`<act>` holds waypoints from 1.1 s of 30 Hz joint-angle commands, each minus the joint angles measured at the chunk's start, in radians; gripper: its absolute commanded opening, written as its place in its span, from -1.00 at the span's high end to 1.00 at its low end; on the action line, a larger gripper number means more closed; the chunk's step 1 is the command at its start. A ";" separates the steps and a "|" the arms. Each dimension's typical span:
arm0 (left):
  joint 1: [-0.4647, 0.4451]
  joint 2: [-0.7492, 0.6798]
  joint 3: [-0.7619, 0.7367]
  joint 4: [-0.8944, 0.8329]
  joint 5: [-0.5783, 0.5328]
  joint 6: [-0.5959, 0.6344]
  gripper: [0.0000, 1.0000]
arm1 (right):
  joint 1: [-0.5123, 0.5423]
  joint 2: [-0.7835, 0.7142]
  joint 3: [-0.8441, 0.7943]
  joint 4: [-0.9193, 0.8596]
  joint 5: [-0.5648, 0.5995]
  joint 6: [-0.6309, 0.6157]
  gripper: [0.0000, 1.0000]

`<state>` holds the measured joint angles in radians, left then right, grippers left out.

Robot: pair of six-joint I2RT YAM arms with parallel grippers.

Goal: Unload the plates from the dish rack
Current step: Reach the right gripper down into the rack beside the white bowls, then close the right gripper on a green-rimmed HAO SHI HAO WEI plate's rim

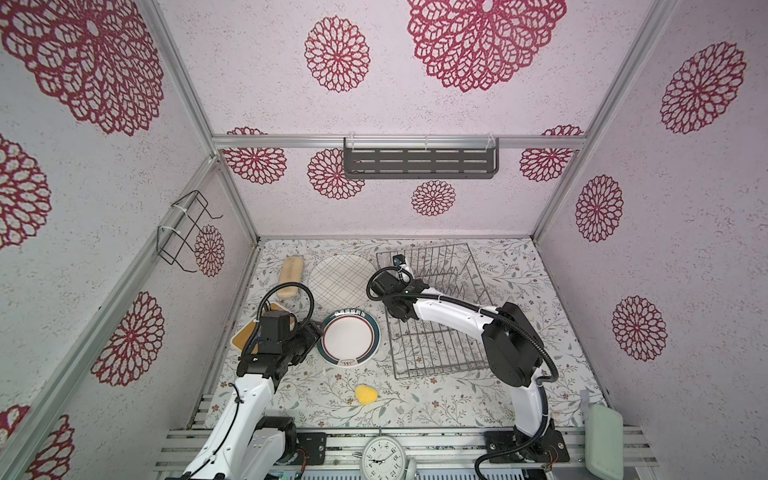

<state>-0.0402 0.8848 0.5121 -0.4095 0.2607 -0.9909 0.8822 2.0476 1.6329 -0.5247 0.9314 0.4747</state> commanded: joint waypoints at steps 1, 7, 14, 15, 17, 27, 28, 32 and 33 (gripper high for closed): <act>0.003 0.002 0.025 0.008 0.005 0.017 -0.38 | 0.008 0.009 0.035 -0.057 0.065 0.003 1.00; 0.003 0.003 0.025 0.011 0.006 0.017 -0.38 | 0.014 0.007 0.039 -0.061 0.083 0.012 1.00; 0.003 -0.001 0.032 0.008 0.009 0.017 -0.38 | 0.025 -0.023 0.049 -0.072 0.144 0.029 1.00; 0.003 0.000 0.034 0.007 0.009 0.018 -0.38 | 0.027 -0.029 0.051 -0.074 0.154 0.031 1.00; 0.003 -0.001 0.037 0.006 0.009 0.017 -0.38 | 0.032 -0.043 0.052 -0.073 0.173 0.031 1.00; 0.000 0.005 0.053 0.009 0.013 0.014 -0.38 | 0.054 -0.123 0.053 -0.054 0.220 0.004 1.00; -0.001 0.006 0.055 0.010 0.012 0.014 -0.38 | 0.058 -0.133 0.053 -0.052 0.224 0.002 1.00; -0.010 0.015 0.057 0.029 0.021 0.007 -0.38 | 0.064 -0.147 0.057 -0.053 0.252 -0.018 1.00; -0.013 0.017 0.058 0.033 0.023 0.003 -0.38 | 0.066 -0.149 0.059 -0.058 0.259 -0.018 1.00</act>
<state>-0.0448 0.8955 0.5419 -0.4046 0.2760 -0.9916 0.9398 1.9648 1.6505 -0.5793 1.0859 0.4782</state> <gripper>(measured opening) 0.693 0.095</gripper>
